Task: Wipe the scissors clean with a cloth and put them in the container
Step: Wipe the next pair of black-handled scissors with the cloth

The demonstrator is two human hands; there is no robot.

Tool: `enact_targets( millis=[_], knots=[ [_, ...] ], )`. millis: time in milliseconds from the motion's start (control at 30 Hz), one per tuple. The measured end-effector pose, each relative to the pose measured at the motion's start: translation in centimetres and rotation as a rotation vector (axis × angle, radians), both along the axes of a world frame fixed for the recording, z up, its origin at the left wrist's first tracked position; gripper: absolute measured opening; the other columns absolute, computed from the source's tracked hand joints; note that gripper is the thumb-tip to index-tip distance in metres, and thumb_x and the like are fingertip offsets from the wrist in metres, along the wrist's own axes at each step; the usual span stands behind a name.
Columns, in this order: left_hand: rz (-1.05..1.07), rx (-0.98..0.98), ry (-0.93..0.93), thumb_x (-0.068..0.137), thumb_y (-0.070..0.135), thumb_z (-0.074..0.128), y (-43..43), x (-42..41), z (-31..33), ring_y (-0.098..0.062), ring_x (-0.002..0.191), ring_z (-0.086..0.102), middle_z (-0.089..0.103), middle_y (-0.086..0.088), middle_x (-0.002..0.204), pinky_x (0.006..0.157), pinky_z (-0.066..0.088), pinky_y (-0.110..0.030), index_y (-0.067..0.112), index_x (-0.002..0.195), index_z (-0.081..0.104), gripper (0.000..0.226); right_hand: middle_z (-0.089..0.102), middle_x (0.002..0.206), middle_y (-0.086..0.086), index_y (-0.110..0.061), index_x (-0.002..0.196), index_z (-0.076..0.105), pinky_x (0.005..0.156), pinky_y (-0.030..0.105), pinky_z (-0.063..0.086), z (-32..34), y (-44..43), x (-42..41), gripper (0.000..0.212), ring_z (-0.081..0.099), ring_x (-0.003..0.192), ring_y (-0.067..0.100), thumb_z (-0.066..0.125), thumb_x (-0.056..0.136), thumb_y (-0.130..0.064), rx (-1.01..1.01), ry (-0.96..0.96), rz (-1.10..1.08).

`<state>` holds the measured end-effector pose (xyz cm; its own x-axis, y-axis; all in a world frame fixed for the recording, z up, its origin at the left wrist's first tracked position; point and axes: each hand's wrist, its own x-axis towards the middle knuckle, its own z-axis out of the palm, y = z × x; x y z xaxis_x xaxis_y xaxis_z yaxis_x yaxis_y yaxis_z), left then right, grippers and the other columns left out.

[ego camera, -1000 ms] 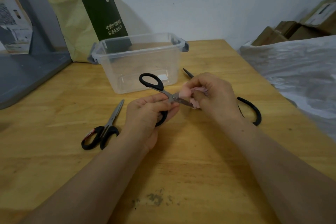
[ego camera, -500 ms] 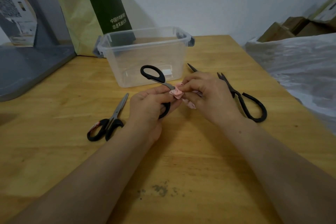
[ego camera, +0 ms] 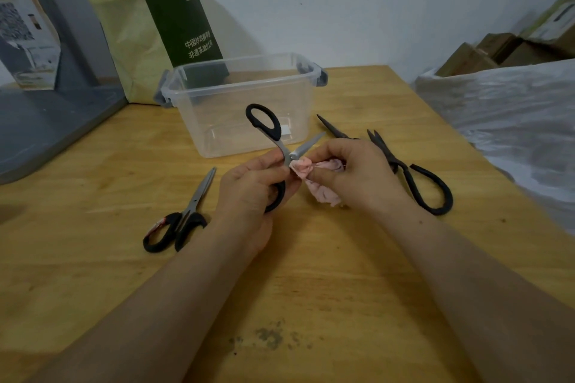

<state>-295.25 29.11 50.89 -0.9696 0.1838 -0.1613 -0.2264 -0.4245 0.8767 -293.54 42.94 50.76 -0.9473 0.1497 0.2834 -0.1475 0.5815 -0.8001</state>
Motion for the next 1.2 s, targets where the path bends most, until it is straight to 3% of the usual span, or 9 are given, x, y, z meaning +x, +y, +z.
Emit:
enact_targets(
  millis=[67, 133, 200, 333, 467, 600, 733, 867, 1200],
  knots=[
    [-0.023, -0.017, 0.017, 0.085, -0.009, 0.053, 0.0, -0.1, -0.1, -0.02, 0.089, 0.071, 0.073, -0.014, 0.097, 0.085, 0.056, -0.036, 0.005, 0.098, 0.063, 0.022, 0.071, 0.094, 0.013, -0.011, 0.096, 0.07, 0.071, 0.035, 0.057, 0.2, 0.0, 0.0, 0.013, 0.067, 0.085, 0.024, 0.069, 0.085, -0.017, -0.122, 0.001, -0.017],
    [-0.024, -0.001, 0.02, 0.082, -0.01, 0.054, 0.0, 0.0, 0.0, -0.022, 0.097, 0.069, 0.073, -0.013, 0.099, 0.088, 0.054, -0.036, 0.005, 0.096, 0.063, 0.022, 0.065, 0.104, 0.004, -0.017, 0.108, 0.063, 0.06, 0.017, 0.052, 0.2, 0.4, -0.1, 0.025, 0.062, 0.089, 0.016, 0.07, 0.084, -0.016, -0.199, 0.071, -0.11],
    [-0.012, 0.017, 0.009, 0.08, -0.012, 0.055, 0.0, 0.0, 0.0, -0.025, 0.097, 0.069, 0.072, -0.015, 0.098, 0.086, 0.055, -0.036, 0.003, 0.093, 0.063, 0.021, 0.057, 0.107, 0.0, -0.023, 0.113, 0.058, 0.056, 0.012, 0.045, 0.3, 0.5, -0.1, 0.034, 0.056, 0.093, 0.011, 0.071, 0.082, -0.016, -0.175, 0.124, -0.173],
    [0.031, 0.014, 0.003, 0.079, -0.014, 0.057, 0.1, 0.2, 0.3, -0.026, 0.089, 0.071, 0.073, -0.017, 0.092, 0.079, 0.058, -0.034, 0.001, 0.09, 0.064, 0.02, 0.072, 0.088, 0.01, -0.02, 0.087, 0.07, 0.065, 0.024, 0.055, 0.3, 0.0, 0.0, 0.014, 0.067, 0.078, 0.016, 0.066, 0.086, -0.007, -0.238, 0.071, -0.089],
    [0.044, 0.003, 0.02, 0.078, -0.013, 0.058, -0.1, 0.3, 0.3, -0.025, 0.089, 0.071, 0.073, -0.016, 0.092, 0.08, 0.058, -0.035, 0.0, 0.095, 0.064, 0.021, 0.069, 0.067, -0.003, -0.022, 0.076, 0.075, 0.057, 0.013, 0.05, 0.1, -0.6, 0.2, 0.007, 0.061, 0.063, 0.002, 0.071, 0.081, -0.021, -0.349, 0.027, -0.017],
    [0.059, 0.005, 0.014, 0.08, -0.014, 0.058, 0.0, 0.5, 0.3, -0.025, 0.083, 0.072, 0.073, -0.017, 0.088, 0.076, 0.059, -0.033, 0.0, 0.093, 0.064, 0.02, 0.072, 0.08, 0.007, -0.015, 0.082, 0.073, 0.072, 0.029, 0.057, -0.3, -0.6, 0.0, 0.009, 0.068, 0.077, 0.015, 0.075, 0.079, -0.023, -0.329, 0.012, -0.02],
    [-0.003, 0.007, 0.051, 0.082, -0.014, 0.055, 0.3, 1.0, 0.5, -0.022, 0.08, 0.072, 0.074, -0.012, 0.08, 0.072, 0.06, -0.03, 0.004, 0.086, 0.066, 0.021, 0.071, 0.083, 0.012, -0.012, 0.083, 0.067, 0.071, 0.047, 0.059, -0.2, -0.8, 0.1, 0.016, 0.069, 0.077, 0.029, 0.078, 0.076, -0.022, -0.38, -0.039, -0.012],
    [0.038, 0.033, 0.014, 0.081, -0.016, 0.055, 0.4, 1.0, 0.6, -0.023, 0.078, 0.072, 0.073, -0.013, 0.078, 0.067, 0.06, -0.03, -0.001, 0.091, 0.064, 0.02, 0.067, 0.081, 0.008, -0.012, 0.082, 0.064, 0.066, 0.029, 0.057, 0.5, -0.8, 0.0, 0.013, 0.064, 0.069, 0.014, 0.075, 0.078, -0.008, -0.383, -0.007, -0.014],
    [0.031, 0.045, 0.062, 0.082, -0.016, 0.053, 0.2, 1.0, 0.7, -0.029, 0.088, 0.071, 0.073, -0.016, 0.086, 0.077, 0.059, -0.036, -0.001, 0.089, 0.065, 0.02, 0.071, 0.074, 0.003, -0.011, 0.084, 0.064, 0.072, 0.032, 0.059, 0.4, 0.3, 0.0, 0.012, 0.069, 0.072, 0.016, 0.071, 0.079, -0.002, -0.735, -0.039, 0.0]
  ],
)
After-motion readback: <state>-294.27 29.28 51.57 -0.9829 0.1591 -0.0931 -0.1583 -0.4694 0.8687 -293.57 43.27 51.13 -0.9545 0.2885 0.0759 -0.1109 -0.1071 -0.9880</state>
